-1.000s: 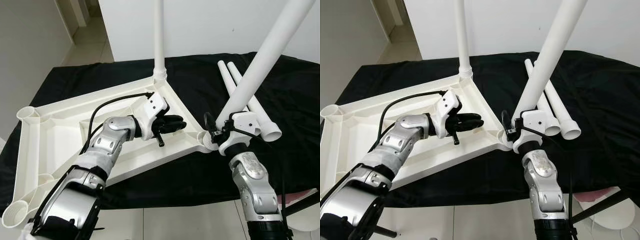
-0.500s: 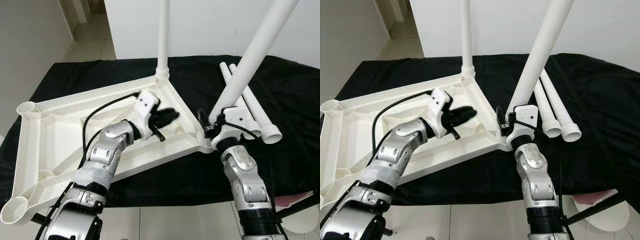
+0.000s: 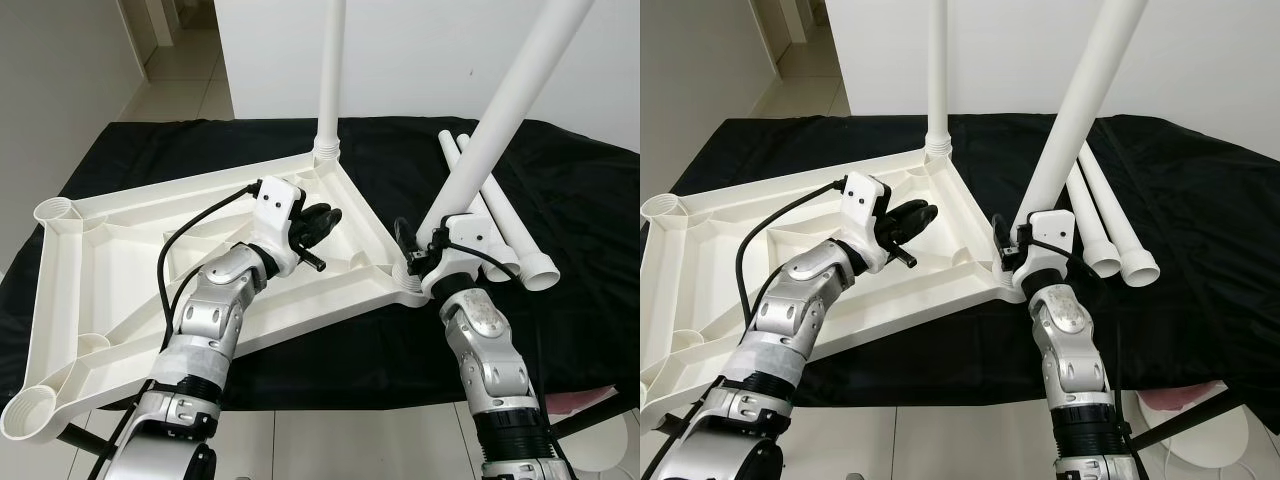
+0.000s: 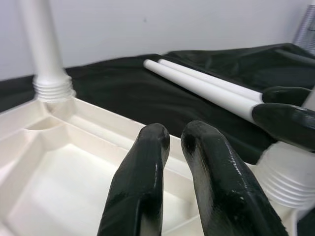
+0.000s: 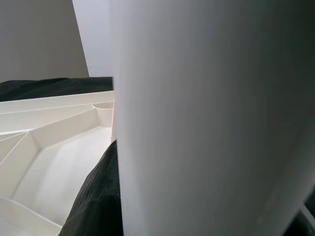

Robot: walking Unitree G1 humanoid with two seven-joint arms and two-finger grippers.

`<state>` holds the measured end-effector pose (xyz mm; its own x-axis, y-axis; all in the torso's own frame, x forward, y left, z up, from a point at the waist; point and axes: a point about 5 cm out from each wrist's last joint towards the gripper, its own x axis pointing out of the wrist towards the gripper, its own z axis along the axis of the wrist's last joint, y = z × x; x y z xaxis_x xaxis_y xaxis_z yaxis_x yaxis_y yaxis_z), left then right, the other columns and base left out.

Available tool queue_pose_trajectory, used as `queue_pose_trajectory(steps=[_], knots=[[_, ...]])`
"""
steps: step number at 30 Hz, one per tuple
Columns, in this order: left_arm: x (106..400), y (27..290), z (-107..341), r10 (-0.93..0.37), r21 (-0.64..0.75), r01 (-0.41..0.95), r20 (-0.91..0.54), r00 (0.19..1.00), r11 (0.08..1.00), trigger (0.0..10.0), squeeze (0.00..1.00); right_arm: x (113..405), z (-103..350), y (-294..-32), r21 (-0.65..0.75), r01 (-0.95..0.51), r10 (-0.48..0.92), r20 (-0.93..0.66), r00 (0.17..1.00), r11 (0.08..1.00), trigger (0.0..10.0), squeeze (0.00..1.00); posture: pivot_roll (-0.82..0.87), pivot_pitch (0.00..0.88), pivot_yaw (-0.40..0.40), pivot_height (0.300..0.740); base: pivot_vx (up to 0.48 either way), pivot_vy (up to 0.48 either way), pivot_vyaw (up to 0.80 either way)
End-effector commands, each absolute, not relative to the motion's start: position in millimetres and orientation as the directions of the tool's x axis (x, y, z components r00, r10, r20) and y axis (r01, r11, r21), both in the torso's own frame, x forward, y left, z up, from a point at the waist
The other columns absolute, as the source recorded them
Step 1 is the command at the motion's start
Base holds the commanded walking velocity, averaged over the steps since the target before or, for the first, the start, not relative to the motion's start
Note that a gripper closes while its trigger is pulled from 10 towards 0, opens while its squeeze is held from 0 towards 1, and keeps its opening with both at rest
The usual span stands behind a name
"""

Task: Building children table

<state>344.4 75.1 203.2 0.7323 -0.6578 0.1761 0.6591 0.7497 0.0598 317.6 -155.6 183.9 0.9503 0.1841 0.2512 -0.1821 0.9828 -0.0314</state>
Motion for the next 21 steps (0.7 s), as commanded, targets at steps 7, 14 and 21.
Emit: queue_pose_trajectory(steps=[7, 14, 21], knots=[[317.6, 58.4, 188.2, -0.704, 0.170, 0.685, 0.219, 0.675, 0.709, 10.0, 0.00, 325.9, 180.0, -158.5, -0.099, -0.222, 0.241, 0.256, 0.936, 0.970, 10.0, 0.00, 0.00, 0.069, 0.012, 0.740, 0.000, 0.000, 0.00], [309.7, 51.2, 181.9, -0.727, 0.185, 0.704, 0.200, 0.657, 0.686, 10.0, 0.00, 325.3, 182.6, -159.3, -0.169, -0.237, 0.275, 0.262, 0.925, 0.957, 10.0, 0.00, 0.01, 0.068, 0.007, 0.740, 0.000, 0.000, 0.00], [300.6, 46.4, 184.9, -0.749, 0.148, 0.739, 0.235, 0.619, 0.657, 10.0, 0.00, 319.4, 152.0, -156.7, -0.324, -0.327, 0.387, 0.139, 0.912, 0.888, 10.0, 0.00, 0.00, 0.068, 0.009, 0.740, 0.000, 0.000, 0.00]])
